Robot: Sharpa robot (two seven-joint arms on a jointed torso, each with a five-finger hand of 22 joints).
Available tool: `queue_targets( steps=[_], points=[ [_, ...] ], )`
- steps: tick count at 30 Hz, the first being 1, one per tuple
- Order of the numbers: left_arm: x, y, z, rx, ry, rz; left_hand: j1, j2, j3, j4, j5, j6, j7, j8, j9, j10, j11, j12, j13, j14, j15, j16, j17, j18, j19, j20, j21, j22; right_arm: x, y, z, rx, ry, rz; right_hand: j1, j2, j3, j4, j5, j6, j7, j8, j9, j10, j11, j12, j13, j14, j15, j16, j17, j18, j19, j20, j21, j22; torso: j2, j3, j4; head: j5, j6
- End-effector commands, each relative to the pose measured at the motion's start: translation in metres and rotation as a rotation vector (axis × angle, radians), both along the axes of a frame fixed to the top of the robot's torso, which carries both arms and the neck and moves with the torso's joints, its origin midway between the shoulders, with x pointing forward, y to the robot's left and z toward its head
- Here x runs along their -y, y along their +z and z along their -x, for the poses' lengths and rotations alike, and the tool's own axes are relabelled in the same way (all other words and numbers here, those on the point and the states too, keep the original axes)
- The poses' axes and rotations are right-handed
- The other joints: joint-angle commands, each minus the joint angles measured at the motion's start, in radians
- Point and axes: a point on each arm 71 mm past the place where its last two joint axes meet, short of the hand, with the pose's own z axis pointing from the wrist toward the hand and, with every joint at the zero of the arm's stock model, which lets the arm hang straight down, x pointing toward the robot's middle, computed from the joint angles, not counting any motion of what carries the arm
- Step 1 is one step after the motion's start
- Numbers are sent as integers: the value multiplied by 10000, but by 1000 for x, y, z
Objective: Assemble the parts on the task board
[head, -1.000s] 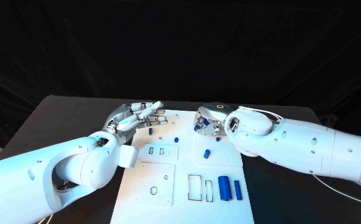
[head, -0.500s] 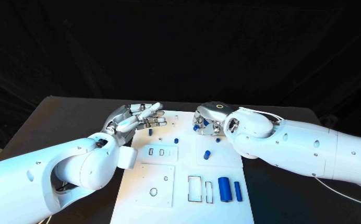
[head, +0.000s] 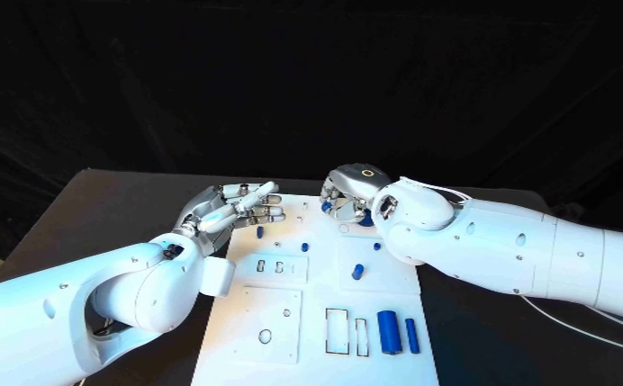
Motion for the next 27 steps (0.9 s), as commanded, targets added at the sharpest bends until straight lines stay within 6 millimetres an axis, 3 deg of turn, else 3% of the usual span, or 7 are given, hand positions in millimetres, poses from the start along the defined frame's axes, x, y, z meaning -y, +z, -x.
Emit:
queue_targets(
  steps=[1,6,12,14,27],
  points=[
    [2,2,0,81,-233,81,81,45,-30,-49,31,46,46,-67,-16,33,23,-65,-3,28,32,-65,17,53,85,8,27,-12,-6,4,-3,349,-84,-344,6,137,114,60,35,-38,-4,-42,365,175,-165,-70,210,493,-27,65,16,-87,57,21,18,9,14,-2,6,18,12],
    [3,2,0,74,-258,87,84,47,-33,-53,31,42,49,-76,-17,28,26,-75,-4,25,34,-73,18,53,84,9,24,-16,-15,4,-8,410,-54,-436,0,132,140,70,59,-58,5,-57,377,160,-158,-91,215,492,-20,71,16,-84,46,27,17,7,19,3,23,28,10],
    [3,2,0,71,-278,92,84,47,-33,-53,31,42,49,-76,-17,28,26,-75,-4,25,34,-73,18,53,84,9,24,-16,-22,2,-12,364,-16,-463,-7,127,147,76,71,-61,9,-60,385,162,-154,-96,219,493,-17,77,23,-87,50,30,27,24,35,-16,58,42,15],
    [3,2,0,73,-279,93,84,47,-33,-53,31,42,49,-76,-17,28,26,-75,-4,25,34,-73,18,53,84,9,24,-16,-23,1,-12,357,-10,-469,-7,127,147,76,71,-61,9,-60,385,162,-154,-96,219,493,-17,77,23,-87,50,30,27,24,33,-3,46,58,10],
    [5,3,0,78,-314,100,88,53,-38,-60,32,36,54,-91,-18,19,31,-94,-6,15,41,-93,19,51,79,11,17,-23,-31,-5,-19,232,-24,-344,-50,96,166,106,98,-87,23,-81,409,148,-139,-124,231,492,-4,91,30,-82,28,41,21,13,42,-11,56,65,-16]
  ],
)
